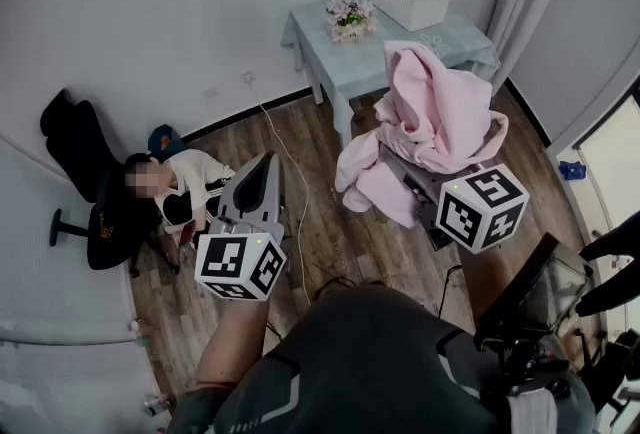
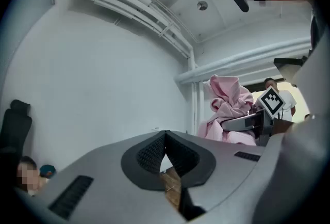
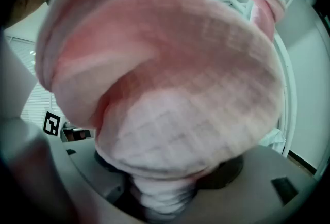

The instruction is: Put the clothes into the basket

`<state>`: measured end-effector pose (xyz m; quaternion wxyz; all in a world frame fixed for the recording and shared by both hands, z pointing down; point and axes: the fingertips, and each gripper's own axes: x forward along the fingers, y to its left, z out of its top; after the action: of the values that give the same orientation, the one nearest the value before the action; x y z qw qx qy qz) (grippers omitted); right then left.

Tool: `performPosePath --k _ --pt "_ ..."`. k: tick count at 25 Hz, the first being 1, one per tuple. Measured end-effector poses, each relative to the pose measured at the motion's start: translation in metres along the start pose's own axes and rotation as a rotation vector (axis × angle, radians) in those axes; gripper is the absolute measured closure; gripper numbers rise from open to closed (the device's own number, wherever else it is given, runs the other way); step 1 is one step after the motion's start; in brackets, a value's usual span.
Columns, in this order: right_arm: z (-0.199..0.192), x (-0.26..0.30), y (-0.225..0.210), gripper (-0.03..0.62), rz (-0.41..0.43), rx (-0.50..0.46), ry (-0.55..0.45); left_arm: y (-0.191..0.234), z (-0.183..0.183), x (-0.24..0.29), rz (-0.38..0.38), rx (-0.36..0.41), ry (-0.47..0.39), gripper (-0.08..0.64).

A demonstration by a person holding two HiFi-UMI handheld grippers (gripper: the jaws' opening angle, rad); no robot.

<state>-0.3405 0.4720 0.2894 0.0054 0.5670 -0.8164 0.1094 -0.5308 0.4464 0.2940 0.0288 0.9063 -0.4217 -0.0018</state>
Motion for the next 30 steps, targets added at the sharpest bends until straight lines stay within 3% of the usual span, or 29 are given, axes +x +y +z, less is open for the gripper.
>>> performPosePath --k 17,22,26,30 --pt "-0.007 0.004 -0.005 0.227 0.002 0.026 -0.014 -0.013 -0.013 0.014 -0.045 -0.021 0.011 0.553" --pt "-0.010 0.006 0.011 0.227 -0.043 0.052 -0.013 0.000 -0.018 0.011 -0.100 -0.032 0.009 0.554" --pt "-0.017 0.002 0.031 0.227 -0.124 0.036 0.000 0.014 -0.028 0.008 -0.172 -0.073 0.008 0.554" --pt "-0.023 -0.013 0.030 0.227 -0.188 0.053 0.012 0.004 -0.027 0.011 -0.234 -0.070 0.000 0.554"
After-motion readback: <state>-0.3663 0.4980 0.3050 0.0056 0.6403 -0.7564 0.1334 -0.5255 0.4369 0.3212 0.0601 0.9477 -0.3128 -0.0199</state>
